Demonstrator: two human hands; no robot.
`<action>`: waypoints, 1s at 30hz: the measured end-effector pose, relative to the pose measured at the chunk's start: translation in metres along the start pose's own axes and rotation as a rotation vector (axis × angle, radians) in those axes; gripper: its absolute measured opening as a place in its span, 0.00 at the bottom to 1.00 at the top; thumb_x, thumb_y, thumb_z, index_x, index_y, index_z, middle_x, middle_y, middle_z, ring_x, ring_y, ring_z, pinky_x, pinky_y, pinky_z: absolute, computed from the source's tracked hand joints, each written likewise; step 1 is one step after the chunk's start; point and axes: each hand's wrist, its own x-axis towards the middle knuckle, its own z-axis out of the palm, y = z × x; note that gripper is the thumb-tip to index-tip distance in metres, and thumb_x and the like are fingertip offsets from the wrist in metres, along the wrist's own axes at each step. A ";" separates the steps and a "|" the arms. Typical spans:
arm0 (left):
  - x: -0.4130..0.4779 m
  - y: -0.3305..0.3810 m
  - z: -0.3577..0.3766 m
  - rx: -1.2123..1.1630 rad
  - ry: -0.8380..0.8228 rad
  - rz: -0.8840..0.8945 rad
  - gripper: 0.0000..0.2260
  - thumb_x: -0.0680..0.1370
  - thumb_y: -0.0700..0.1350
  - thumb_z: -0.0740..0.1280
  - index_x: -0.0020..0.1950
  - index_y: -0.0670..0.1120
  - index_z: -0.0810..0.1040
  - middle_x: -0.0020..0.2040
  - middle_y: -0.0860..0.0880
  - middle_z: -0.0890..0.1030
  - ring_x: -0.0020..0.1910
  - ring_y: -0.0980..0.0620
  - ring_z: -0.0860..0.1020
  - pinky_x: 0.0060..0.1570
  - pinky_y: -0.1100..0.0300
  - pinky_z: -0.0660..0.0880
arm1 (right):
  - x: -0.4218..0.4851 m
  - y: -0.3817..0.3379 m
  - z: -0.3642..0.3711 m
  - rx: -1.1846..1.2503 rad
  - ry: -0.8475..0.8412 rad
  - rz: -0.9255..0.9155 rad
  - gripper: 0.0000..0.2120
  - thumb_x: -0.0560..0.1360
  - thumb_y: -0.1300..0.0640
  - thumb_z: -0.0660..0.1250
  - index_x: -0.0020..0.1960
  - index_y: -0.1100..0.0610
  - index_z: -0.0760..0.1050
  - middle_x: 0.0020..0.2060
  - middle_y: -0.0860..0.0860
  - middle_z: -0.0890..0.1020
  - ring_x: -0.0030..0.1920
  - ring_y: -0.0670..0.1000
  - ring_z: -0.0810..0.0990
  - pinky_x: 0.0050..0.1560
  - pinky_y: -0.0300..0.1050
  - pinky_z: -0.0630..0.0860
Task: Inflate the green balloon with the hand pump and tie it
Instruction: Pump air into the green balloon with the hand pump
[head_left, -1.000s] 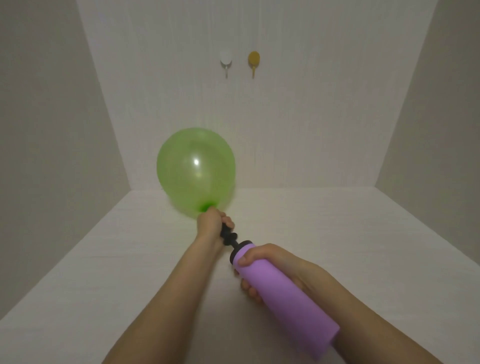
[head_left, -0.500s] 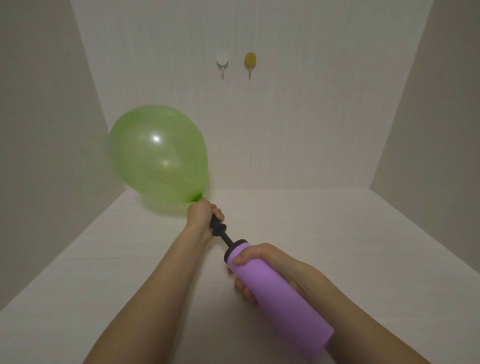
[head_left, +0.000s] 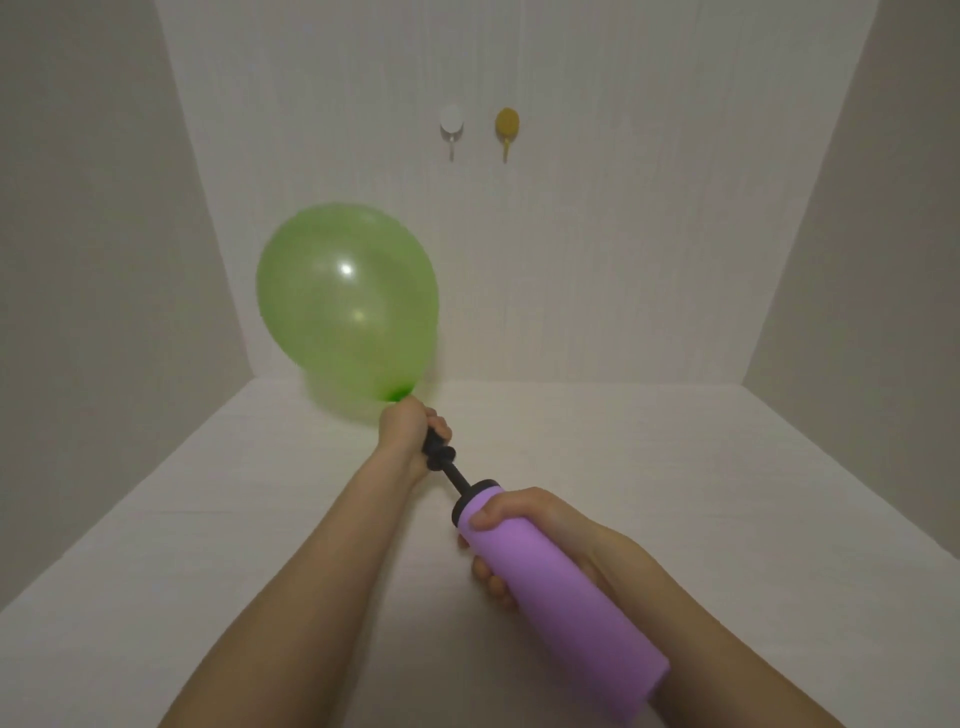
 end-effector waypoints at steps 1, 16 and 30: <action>-0.001 0.000 -0.001 0.000 0.005 -0.002 0.13 0.75 0.34 0.45 0.33 0.44 0.59 0.14 0.52 0.62 0.11 0.56 0.61 0.21 0.76 0.60 | -0.003 0.001 -0.001 -0.015 -0.006 0.005 0.10 0.71 0.54 0.66 0.44 0.62 0.75 0.28 0.55 0.78 0.25 0.51 0.77 0.29 0.36 0.74; -0.004 0.007 -0.003 -0.014 0.008 0.015 0.14 0.76 0.34 0.45 0.33 0.44 0.59 0.14 0.53 0.62 0.11 0.56 0.61 0.19 0.76 0.59 | -0.001 0.003 0.001 -0.031 -0.034 0.014 0.12 0.69 0.54 0.68 0.45 0.63 0.75 0.29 0.56 0.79 0.26 0.52 0.77 0.30 0.38 0.75; -0.008 0.011 -0.002 -0.053 0.004 0.033 0.14 0.76 0.34 0.44 0.33 0.45 0.59 0.14 0.54 0.62 0.11 0.58 0.60 0.17 0.75 0.59 | -0.006 0.004 0.001 -0.036 -0.054 -0.001 0.11 0.69 0.54 0.67 0.45 0.62 0.74 0.29 0.55 0.78 0.26 0.51 0.77 0.29 0.37 0.74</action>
